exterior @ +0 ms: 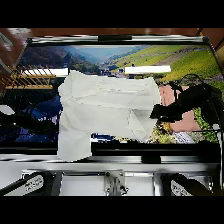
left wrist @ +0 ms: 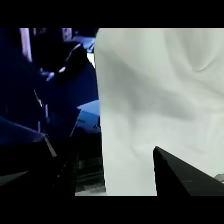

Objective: Fold the shirts.

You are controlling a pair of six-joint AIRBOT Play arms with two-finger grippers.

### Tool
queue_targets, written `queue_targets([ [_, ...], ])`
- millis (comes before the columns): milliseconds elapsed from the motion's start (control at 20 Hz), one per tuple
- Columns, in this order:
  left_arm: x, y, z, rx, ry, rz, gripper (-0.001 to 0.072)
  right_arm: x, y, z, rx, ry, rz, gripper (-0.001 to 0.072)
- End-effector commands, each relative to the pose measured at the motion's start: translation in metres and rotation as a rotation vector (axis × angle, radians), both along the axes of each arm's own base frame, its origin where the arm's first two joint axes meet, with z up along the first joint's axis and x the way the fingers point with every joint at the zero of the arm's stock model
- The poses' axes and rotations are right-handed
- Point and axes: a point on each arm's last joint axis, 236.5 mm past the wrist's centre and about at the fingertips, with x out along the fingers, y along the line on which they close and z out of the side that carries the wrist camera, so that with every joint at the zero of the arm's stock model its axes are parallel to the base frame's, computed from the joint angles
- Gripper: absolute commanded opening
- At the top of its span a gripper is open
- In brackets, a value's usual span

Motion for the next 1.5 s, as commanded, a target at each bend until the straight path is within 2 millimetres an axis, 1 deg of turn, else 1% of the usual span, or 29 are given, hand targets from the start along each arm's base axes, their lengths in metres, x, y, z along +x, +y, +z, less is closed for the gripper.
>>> queue_targets([
  [0,0.0,-0.005,-0.016,-0.03,-0.027,0.042,0.0557,0.01,-0.001,0.0,-0.005,-0.04,-0.015,0.0591],
  [50,0.003,-0.006,-0.019,-0.035,-0.037,0.061,0.0557,0.012,-0.002,0.001,-0.006,-0.048,-0.018,0.0591],
  [250,0.007,-0.011,-0.033,-0.04,-0.019,0.056,0.0553,0.013,-0.002,0.001,-0.006,-0.052,-0.019,0.0591],
  [450,0.012,-0.034,-0.043,-0.095,-0.013,0.03,0.0552,0.013,-0.002,0.0,-0.006,-0.051,-0.02,0.0591],
  [500,0.014,-0.038,-0.046,-0.094,-0.012,0.027,0.0513,0.012,-0.002,0.0,-0.007,-0.05,-0.019,0.0591],
  [550,0.015,-0.042,-0.046,-0.1,-0.014,0.024,0.0401,0.012,-0.002,0.0,-0.006,-0.048,-0.019,0.0591],
  [600,0.016,-0.044,-0.044,-0.105,-0.018,0.023,0.0221,0.008,-0.001,-0.004,-0.002,-0.034,-0.02,0.0591],
  [650,0.016,-0.045,-0.041,-0.11,-0.019,0.016,0.0124,0.001,0.001,-0.01,0.007,-0.007,-0.02,0.0591],
  [700,0.016,-0.046,-0.038,-0.115,-0.019,0.011,0.012,-0.009,0.005,-0.02,0.025,0.034,-0.023,0.0591],
  [800,0.015,-0.046,-0.029,-0.126,-0.03,-0.014,0.003,-0.032,0.021,-0.041,0.089,0.105,-0.018,0.0591],
  [900,0.013,-0.047,-0.018,-0.131,-0.05,-0.03,0.0029,-0.047,0.033,-0.063,0.08,0.112,0.028,0.0591],
  [950,0.012,-0.048,-0.013,-0.133,-0.059,-0.036,0.003,-0.049,0.037,-0.071,0.062,0.098,0.047,0.0591],
  [1000,0.011,-0.049,-0.008,-0.135,-0.066,-0.044,0.0029,-0.048,0.038,-0.08,0.03,0.074,0.066,0.0591],
  [1050,0.009,-0.05,-0.003,-0.138,-0.073,-0.052,0.003,-0.045,0.033,-0.086,-0.011,0.055,0.069,0.0591],
  [1200,0.004,-0.053,0.01,-0.147,-0.085,-0.072,0.003,-0.034,0.023,-0.099,-0.062,0.029,0.074,0.0591],
  [1350,-0.002,-0.056,0.017,-0.158,-0.082,-0.089,0.003,-0.03,0.023,-0.112,-0.067,0.036,0.075,0.0589],
  [1400,-0.004,-0.057,0.017,-0.162,-0.076,-0.092,0.003,-0.028,0.025,-0.116,-0.064,0.034,0.07,0.0578],
  [1450,-0.005,-0.057,0.017,-0.164,-0.072,-0.094,0.003,-0.025,0.029,-0.118,-0.054,0.026,0.061,0.0486],
])
